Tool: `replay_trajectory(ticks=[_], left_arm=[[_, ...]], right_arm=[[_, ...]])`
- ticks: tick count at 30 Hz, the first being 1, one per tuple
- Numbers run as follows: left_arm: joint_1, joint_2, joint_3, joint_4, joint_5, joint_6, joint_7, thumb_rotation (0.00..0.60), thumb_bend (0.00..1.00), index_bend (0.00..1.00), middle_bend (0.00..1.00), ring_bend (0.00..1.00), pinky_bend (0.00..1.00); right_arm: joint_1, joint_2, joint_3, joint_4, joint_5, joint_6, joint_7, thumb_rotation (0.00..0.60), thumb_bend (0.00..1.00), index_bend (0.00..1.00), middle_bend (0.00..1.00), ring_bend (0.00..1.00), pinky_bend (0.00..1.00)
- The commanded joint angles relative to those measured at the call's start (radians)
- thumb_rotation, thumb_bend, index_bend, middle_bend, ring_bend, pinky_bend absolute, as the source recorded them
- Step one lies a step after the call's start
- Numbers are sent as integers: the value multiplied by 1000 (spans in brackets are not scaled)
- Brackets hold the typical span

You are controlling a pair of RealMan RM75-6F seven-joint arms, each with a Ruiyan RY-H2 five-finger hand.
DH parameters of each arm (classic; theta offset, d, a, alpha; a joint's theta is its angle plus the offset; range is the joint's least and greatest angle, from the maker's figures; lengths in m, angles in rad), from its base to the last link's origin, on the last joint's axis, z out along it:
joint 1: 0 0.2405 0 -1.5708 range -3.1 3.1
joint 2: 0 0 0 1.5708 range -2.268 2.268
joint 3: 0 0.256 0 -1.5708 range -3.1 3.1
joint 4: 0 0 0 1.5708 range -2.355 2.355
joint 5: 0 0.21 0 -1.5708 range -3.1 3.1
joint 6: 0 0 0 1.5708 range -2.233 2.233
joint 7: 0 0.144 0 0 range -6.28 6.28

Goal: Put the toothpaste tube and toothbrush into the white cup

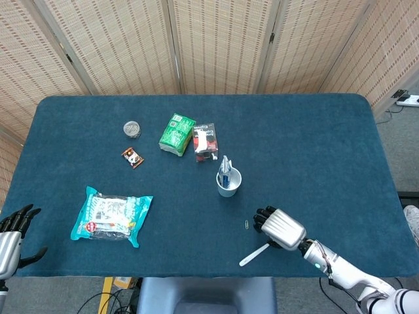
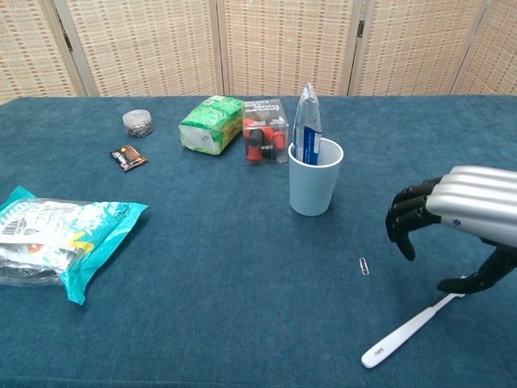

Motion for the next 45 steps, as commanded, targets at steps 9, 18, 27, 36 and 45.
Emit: replay_trajectory(ticks=[9,18,27,36,45], left_arm=[[-10,-10,0,10,4,-8,-6,600,248,175,116,142,197],[-9,-15,1,22,4,-4,-18,600,248,175,116,141,198],[-2,-17,4,36,-2,0,-34,600,248,175,116,141,197],[0,-22,7,48,0,1,-45,600,249,175,116,141,198],[4,-25,9,60,-3,2,-56,600,248,175,116,141,198]], right_arm=[[-7,-63,-64,131,-91,39,-31,600,93,514,341,219,287],[-10,-96,-69,168,-100,42,-81,600,162,514,317,206,267],[-6,-110,-68,174,-88,21,-127,600,203,500,311,193,235],[-5,-107,-74,163,-79,6,-159,600,224,488,303,184,227],[2,-110,-75,153,-72,-16,-191,600,265,481,297,180,204]])
